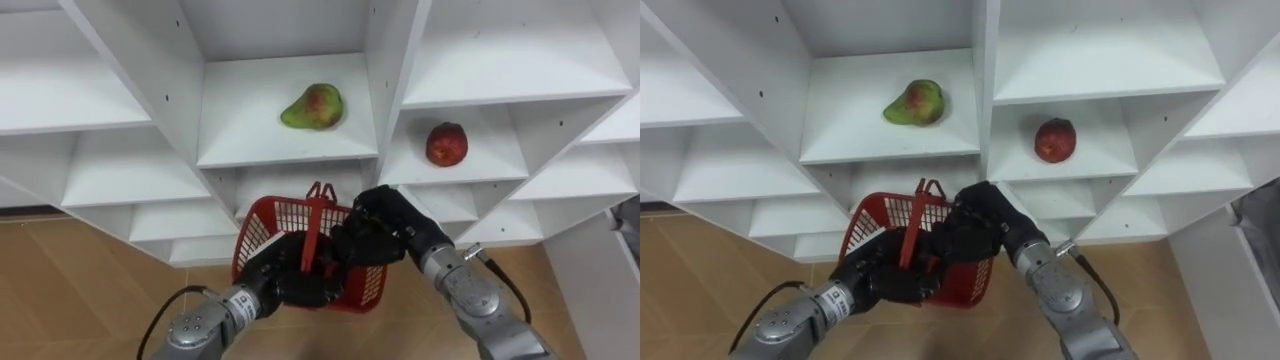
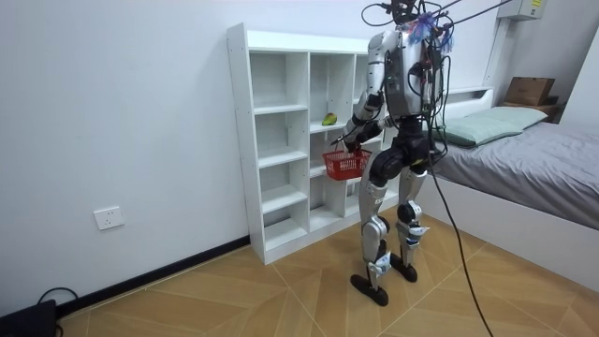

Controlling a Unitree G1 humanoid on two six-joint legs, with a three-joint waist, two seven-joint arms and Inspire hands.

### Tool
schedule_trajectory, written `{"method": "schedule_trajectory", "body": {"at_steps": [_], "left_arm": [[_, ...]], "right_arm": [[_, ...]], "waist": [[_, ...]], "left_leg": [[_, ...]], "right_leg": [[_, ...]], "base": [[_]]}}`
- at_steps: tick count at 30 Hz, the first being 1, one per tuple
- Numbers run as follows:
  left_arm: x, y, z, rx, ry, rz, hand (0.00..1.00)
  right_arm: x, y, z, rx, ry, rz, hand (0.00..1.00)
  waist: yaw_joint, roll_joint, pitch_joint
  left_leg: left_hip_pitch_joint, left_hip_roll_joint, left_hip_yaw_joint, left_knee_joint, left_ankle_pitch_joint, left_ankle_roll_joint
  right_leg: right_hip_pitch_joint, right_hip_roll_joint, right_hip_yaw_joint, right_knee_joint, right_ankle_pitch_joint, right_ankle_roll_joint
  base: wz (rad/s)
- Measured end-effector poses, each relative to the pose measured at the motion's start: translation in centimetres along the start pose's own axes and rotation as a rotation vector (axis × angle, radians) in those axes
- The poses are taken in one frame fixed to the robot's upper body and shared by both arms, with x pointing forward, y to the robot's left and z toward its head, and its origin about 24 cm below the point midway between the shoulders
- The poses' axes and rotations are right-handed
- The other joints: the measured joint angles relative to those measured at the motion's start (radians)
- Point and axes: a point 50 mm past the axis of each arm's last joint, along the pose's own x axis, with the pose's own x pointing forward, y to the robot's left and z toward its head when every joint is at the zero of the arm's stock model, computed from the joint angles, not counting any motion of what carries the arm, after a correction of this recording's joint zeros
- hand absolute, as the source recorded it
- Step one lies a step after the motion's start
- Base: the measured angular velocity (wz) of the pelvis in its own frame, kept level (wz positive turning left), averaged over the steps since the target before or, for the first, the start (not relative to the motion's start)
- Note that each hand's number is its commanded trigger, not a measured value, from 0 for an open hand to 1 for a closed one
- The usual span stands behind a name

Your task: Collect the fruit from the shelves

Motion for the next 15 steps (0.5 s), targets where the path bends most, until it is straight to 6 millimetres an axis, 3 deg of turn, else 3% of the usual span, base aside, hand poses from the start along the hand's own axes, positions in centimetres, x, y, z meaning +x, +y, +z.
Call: {"method": "schedule_trajectory", "body": {"at_steps": [15], "left_arm": [[0.36,-0.73,0.60,-0.112,-0.072,-0.028,1.00]], "right_arm": [[-0.03,0.11,-0.37,0.187,-0.027,-0.059,1.00]], "waist": [[-0.004,0.001,0.0007]], "left_leg": [[0.008,0.000,0.000,-0.001,0.000,0.000]], "right_leg": [[0.013,0.001,-0.004,-0.010,0.001,0.001]], "base": [[0.00]]}}
